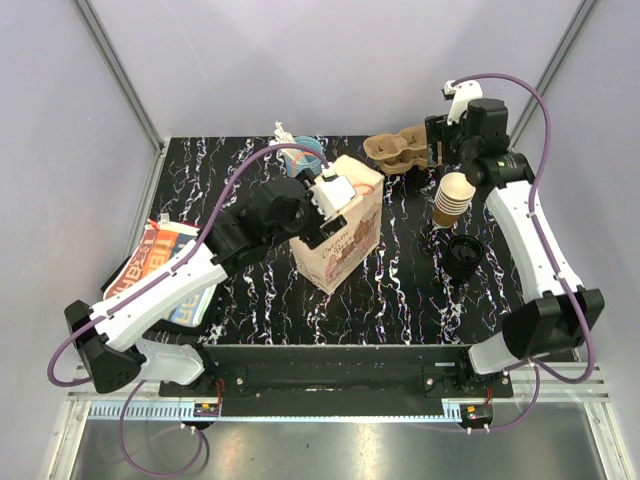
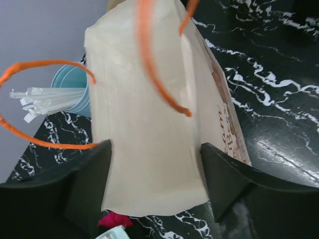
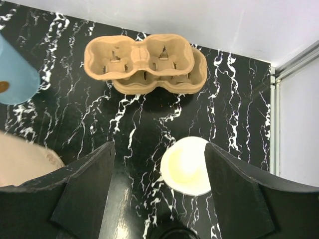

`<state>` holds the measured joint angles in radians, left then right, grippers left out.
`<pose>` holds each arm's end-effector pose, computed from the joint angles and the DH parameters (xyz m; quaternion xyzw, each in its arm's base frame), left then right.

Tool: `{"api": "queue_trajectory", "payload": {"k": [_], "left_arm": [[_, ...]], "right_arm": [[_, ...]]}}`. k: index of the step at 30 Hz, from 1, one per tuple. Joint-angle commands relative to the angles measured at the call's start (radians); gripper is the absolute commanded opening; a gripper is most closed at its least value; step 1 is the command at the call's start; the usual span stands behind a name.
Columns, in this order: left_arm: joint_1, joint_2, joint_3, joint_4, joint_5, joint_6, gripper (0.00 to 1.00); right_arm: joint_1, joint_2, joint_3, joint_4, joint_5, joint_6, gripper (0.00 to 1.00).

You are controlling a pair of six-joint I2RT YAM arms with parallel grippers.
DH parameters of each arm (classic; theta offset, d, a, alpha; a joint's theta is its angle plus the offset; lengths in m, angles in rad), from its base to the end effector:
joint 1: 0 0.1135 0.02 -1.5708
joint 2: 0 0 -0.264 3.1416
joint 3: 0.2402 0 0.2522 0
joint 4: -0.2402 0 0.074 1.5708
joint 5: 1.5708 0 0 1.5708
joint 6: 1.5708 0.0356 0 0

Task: Pack the takeout coffee

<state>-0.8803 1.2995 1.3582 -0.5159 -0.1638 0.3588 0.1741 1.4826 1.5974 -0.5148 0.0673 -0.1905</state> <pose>0.1880 -0.2185 0.3939 0.4561 0.7139 -0.0687 0.5268 0.3295 0.0555 0.4215 -0.1327 0.8226 -0.0326 0.5520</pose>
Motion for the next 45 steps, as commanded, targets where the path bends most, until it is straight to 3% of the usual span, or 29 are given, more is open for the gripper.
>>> {"api": "queue_trajectory", "payload": {"k": [1, 3, 12, 20, 30, 45], "left_arm": [[-0.003, -0.060, 0.041, 0.027, 0.067, -0.020, 0.90], [-0.002, -0.068, 0.068, 0.010, 0.073, -0.020, 0.99], [0.007, -0.138, 0.142, -0.024, -0.042, 0.032, 0.99], [0.136, -0.172, 0.124, 0.005, -0.167, 0.052, 0.99], [0.256, -0.180, 0.067, 0.024, -0.178, 0.043, 0.99], [0.285, -0.124, 0.076, 0.020, -0.183, 0.028, 0.99]], "right_arm": [[-0.008, 0.096, 0.111, 0.018, -0.020, -0.003, 0.79], [-0.008, 0.160, 0.151, 0.003, -0.032, 0.000, 0.79], [-0.008, 0.535, 0.487, -0.068, -0.064, 0.017, 0.79], [-0.008, 0.990, 1.116, -0.346, -0.119, 0.040, 0.78], [-0.007, 1.055, 1.033, -0.268, -0.123, 0.011, 0.78], [-0.007, 1.133, 1.058, -0.157, -0.097, -0.015, 0.77]]}}
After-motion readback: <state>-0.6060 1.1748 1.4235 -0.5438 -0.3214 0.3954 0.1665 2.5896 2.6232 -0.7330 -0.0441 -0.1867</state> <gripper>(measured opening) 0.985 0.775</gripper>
